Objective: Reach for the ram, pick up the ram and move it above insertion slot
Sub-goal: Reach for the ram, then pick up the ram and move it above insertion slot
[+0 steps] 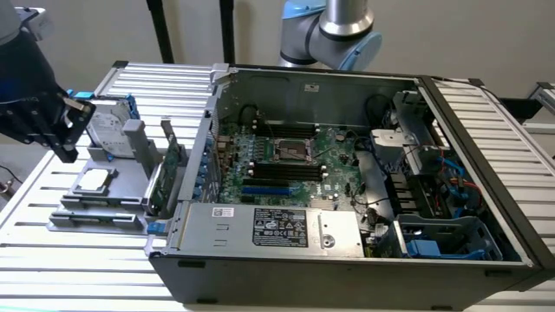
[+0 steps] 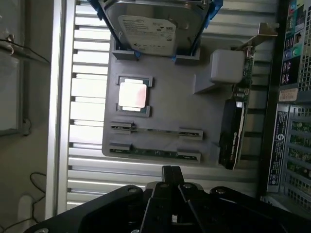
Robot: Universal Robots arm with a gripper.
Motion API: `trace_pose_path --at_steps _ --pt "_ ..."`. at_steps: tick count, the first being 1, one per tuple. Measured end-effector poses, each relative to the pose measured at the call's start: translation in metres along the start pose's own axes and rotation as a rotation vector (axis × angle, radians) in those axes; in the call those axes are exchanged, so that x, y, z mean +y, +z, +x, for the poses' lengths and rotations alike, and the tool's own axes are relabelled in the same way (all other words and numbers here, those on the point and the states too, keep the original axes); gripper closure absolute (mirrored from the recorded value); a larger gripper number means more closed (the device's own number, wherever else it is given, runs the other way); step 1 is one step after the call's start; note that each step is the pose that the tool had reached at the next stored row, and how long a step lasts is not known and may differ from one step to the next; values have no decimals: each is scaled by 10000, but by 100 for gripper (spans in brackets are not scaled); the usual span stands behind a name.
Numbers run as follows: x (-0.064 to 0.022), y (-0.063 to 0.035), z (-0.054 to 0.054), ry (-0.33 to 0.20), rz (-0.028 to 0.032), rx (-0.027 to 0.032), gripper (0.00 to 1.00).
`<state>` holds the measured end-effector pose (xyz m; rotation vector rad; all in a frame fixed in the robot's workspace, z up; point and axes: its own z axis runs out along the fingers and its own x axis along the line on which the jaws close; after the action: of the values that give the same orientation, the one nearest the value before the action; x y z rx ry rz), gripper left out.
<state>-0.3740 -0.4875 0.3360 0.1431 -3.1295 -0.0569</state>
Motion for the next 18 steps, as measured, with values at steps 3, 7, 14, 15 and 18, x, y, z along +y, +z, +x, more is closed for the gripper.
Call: trace_pose_path --at_steps 3,7,14,15,18 --pt "0 0 0 -545 13 22 89" --pt "0 0 1 -1269 29 49 89" --pt "0 0 2 -2544 51 96 89" --pt "1 0 2 -2723 53 102 89" --pt "0 0 2 -3268 61 122 89"
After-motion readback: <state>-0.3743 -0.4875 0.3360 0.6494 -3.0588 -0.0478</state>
